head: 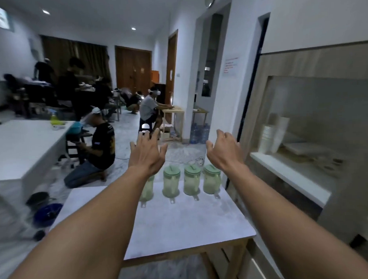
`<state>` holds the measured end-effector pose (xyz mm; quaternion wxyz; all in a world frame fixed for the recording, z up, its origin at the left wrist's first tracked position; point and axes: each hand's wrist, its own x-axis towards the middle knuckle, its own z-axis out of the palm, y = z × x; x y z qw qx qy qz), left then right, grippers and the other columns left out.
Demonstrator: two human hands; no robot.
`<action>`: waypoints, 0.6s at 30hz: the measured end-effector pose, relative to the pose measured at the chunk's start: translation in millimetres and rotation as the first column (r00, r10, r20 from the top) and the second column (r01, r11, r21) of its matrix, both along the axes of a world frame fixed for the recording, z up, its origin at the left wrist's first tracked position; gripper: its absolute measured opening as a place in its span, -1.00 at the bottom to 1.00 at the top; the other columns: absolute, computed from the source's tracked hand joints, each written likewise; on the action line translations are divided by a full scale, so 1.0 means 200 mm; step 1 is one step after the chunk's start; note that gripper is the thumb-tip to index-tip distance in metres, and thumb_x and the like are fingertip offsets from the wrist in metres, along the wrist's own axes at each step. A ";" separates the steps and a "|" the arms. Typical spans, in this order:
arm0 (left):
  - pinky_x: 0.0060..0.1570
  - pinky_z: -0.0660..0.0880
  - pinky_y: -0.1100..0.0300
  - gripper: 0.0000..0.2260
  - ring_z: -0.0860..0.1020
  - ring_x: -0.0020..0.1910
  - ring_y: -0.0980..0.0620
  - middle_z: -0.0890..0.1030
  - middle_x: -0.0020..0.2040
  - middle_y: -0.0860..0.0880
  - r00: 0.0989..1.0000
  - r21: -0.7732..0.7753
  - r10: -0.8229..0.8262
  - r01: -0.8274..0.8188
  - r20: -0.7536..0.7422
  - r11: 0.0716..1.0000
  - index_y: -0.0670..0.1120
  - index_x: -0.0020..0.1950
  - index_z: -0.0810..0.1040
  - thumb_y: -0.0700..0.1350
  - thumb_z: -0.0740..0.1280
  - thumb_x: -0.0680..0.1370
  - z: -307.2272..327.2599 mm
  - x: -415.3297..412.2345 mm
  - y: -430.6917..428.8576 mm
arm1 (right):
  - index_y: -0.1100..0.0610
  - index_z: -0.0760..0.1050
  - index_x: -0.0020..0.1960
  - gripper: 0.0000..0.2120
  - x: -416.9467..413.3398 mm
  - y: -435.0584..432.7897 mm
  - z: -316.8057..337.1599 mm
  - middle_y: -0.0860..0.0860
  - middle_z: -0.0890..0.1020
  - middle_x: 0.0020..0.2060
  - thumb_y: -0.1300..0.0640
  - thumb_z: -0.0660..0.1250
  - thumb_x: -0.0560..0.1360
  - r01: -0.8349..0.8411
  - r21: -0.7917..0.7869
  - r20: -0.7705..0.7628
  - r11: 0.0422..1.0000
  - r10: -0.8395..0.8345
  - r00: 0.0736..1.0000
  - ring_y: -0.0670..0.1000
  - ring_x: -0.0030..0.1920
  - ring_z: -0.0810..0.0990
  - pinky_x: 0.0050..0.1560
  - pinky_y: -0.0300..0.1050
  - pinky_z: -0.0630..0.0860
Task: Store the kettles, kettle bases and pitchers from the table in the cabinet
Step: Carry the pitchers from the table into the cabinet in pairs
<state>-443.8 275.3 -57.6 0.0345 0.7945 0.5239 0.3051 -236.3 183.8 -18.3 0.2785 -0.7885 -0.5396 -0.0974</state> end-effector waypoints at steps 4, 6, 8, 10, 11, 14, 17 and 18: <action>0.51 -0.01 -0.21 -0.40 -0.01 0.59 -0.15 0.08 0.61 -0.13 0.994 -0.088 0.105 -0.104 0.006 0.991 0.01 0.62 0.01 0.23 0.00 0.64 -0.12 -0.32 0.19 | 0.23 0.26 0.50 -0.47 -0.29 0.29 -0.13 0.24 0.42 0.41 -0.02 0.13 0.61 -0.111 -0.025 -0.051 0.993 0.110 0.993 0.26 0.41 0.34 0.42 0.20 0.30; 0.51 -0.01 -0.21 -0.39 -0.01 0.59 -0.14 0.09 0.61 -0.12 0.993 -0.106 0.115 -0.114 0.003 0.988 0.01 0.62 0.02 0.25 0.01 0.64 -0.17 -0.41 0.27 | 0.22 0.23 0.52 -0.46 -0.40 0.40 -0.19 0.22 0.39 0.44 -0.03 0.13 0.62 -0.140 -0.037 -0.074 0.989 0.137 0.988 0.24 0.44 0.32 0.43 0.20 0.28; 0.51 0.00 -0.22 -0.39 0.00 0.59 -0.13 0.10 0.61 -0.11 0.993 -0.118 0.116 -0.114 0.012 0.986 0.01 0.61 0.03 0.26 0.01 0.63 -0.22 -0.46 0.34 | 0.22 0.21 0.53 -0.44 -0.47 0.50 -0.26 0.22 0.36 0.46 -0.04 0.13 0.63 -0.155 -0.063 -0.089 0.986 0.149 0.985 0.25 0.46 0.30 0.43 0.21 0.27; 0.50 0.02 -0.22 -0.38 0.02 0.58 -0.14 0.13 0.60 -0.10 0.994 -0.129 0.106 -0.103 0.015 0.986 0.01 0.61 0.04 0.26 0.01 0.63 -0.28 -0.48 0.43 | 0.22 0.19 0.55 -0.42 -0.51 0.61 -0.32 0.23 0.36 0.46 -0.05 0.13 0.62 -0.149 -0.083 -0.103 0.985 0.140 0.985 0.25 0.46 0.29 0.43 0.23 0.27; 0.50 0.03 -0.22 -0.38 0.03 0.58 -0.14 0.13 0.60 -0.11 0.995 -0.134 0.095 -0.093 0.012 0.987 0.00 0.61 0.05 0.26 0.02 0.63 -0.32 -0.49 0.47 | 0.22 0.19 0.55 -0.42 -0.52 0.66 -0.35 0.23 0.37 0.45 -0.05 0.14 0.62 -0.142 -0.091 -0.106 0.986 0.132 0.986 0.25 0.46 0.29 0.42 0.24 0.27; 0.49 0.05 -0.19 -0.37 0.03 0.58 -0.13 0.14 0.59 -0.11 0.998 -0.156 0.067 -0.065 0.006 0.986 -0.01 0.61 0.05 0.26 0.03 0.63 -0.42 -0.48 0.59 | 0.21 0.23 0.52 -0.45 -0.52 0.78 -0.43 0.23 0.39 0.41 -0.04 0.14 0.62 -0.125 -0.109 -0.112 0.986 0.113 0.987 0.26 0.43 0.30 0.40 0.24 0.28; 0.47 0.11 -0.20 -0.38 0.09 0.56 -0.14 0.18 0.58 -0.12 0.999 -0.179 0.045 -0.041 0.016 0.983 -0.02 0.60 0.08 0.26 0.04 0.62 -0.54 -0.45 0.70 | 0.20 0.23 0.52 -0.46 -0.49 0.88 -0.54 0.23 0.39 0.40 -0.03 0.14 0.62 -0.109 -0.137 -0.121 0.985 0.093 0.988 0.25 0.43 0.30 0.39 0.25 0.29; 0.46 0.13 -0.20 -0.38 0.11 0.55 -0.14 0.20 0.57 -0.12 0.999 -0.193 0.034 -0.030 0.018 0.981 -0.03 0.60 0.09 0.26 0.04 0.62 -0.58 -0.42 0.74 | 0.20 0.23 0.52 -0.46 -0.47 0.92 -0.59 0.22 0.38 0.41 -0.03 0.14 0.62 -0.099 -0.151 -0.122 0.984 0.081 0.989 0.25 0.43 0.30 0.39 0.25 0.29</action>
